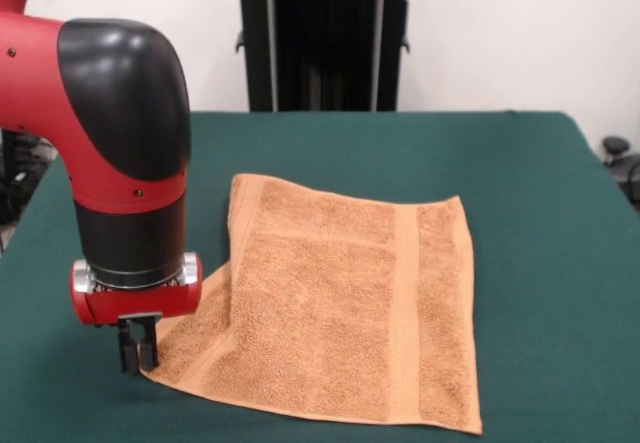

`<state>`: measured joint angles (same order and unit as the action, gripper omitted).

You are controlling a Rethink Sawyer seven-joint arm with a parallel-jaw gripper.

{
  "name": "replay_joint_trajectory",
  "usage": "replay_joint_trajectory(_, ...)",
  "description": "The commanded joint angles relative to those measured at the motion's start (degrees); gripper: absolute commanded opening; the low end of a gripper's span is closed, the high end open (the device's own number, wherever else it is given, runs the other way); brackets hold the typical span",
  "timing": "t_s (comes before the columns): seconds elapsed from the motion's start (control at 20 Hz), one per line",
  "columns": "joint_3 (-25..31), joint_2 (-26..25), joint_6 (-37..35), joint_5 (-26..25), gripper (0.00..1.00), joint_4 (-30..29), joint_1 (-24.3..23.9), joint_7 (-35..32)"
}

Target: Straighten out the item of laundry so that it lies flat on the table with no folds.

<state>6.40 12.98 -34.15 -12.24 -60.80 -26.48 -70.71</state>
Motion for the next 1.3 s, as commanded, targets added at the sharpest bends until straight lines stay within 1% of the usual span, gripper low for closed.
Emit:
replay_joint_trajectory(0.05, 3.04, -9.18, 8.04, -1.92, 0.0, -5.91, 0.71, -8.09)
replay_joint_trajectory(0.15, 3.16, -9.26, 7.85, -2.11, 0.0, -5.54, 0.62, -7.44)
replay_joint_trajectory(0.25, 4.11, -9.55, 6.83, -2.33, 0.0, -4.73, -0.18, -5.01)
replay_joint_trajectory(0.4, 7.09, -10.8, 1.88, -2.38, 0.0, -1.65, -2.43, 2.52)
replay_joint_trajectory(0.6, 11.26, -13.41, -5.88, -2.84, 0.0, 4.32, -4.79, 12.59)
replay_joint_trajectory(0.7, 12.42, -14.62, -9.76, -3.07, 0.0, 7.22, -5.15, 15.53)
replay_joint_trajectory(0.8, 13.16, -15.33, -12.59, -3.5, 0.0, 9.14, -5.35, 16.94)
replay_joint_trajectory(1.3, 15.86, -16.84, -19.13, -5.91, 0.0, 13.93, -6.25, 19.8)
